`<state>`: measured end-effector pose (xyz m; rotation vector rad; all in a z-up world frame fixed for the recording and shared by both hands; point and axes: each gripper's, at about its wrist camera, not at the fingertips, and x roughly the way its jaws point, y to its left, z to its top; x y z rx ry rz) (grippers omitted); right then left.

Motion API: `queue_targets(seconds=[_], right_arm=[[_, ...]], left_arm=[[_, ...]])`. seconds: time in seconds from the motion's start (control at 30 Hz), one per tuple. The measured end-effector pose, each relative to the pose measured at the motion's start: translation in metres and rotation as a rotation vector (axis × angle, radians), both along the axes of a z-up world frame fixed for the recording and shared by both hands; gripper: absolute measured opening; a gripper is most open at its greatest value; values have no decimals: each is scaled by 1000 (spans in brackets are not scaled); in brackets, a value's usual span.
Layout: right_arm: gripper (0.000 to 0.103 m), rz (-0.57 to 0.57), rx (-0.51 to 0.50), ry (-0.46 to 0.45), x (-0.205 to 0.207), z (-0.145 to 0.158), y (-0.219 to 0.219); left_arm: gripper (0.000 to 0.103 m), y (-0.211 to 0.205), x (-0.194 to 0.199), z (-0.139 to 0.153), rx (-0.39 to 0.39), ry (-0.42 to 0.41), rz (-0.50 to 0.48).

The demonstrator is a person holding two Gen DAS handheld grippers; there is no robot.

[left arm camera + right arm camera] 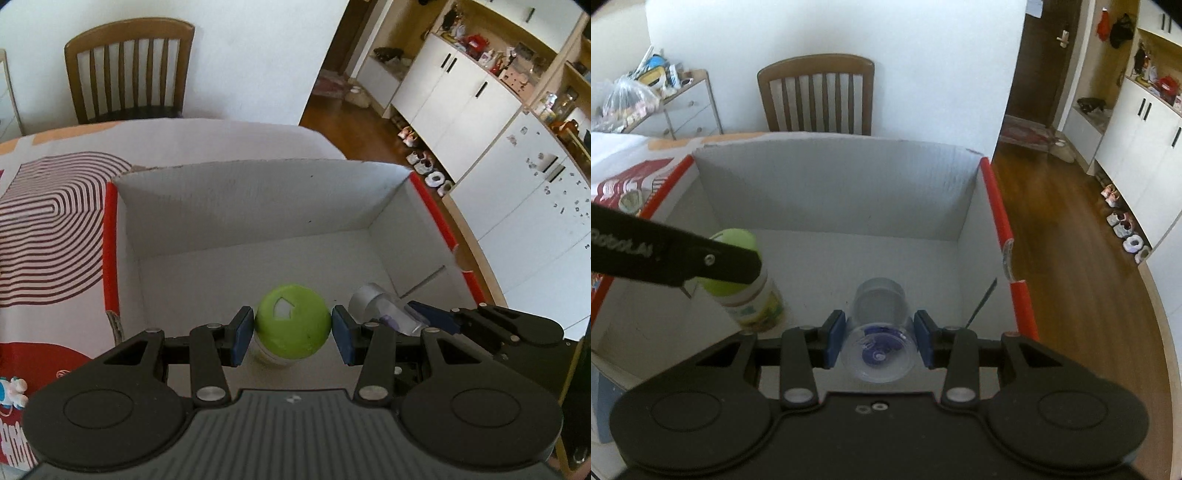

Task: Organize rigid objects
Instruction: 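Carry the jar and the vial with both tools over the red shoebox, then lower both items into the shoebox and open both tools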

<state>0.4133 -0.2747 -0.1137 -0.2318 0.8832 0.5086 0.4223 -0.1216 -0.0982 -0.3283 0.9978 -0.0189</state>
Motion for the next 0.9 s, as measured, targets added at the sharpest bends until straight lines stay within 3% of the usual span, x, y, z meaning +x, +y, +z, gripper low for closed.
queue_targets(seconds=[0.63,0.9], right_arm=[[40,26,-45,78,4,-9,12],[43,13,-15,75,-1,1,3]], left_arm=[[46,-13,-5,-7,43,29,-18],[51,-16,-21,3,48,-12,-17]])
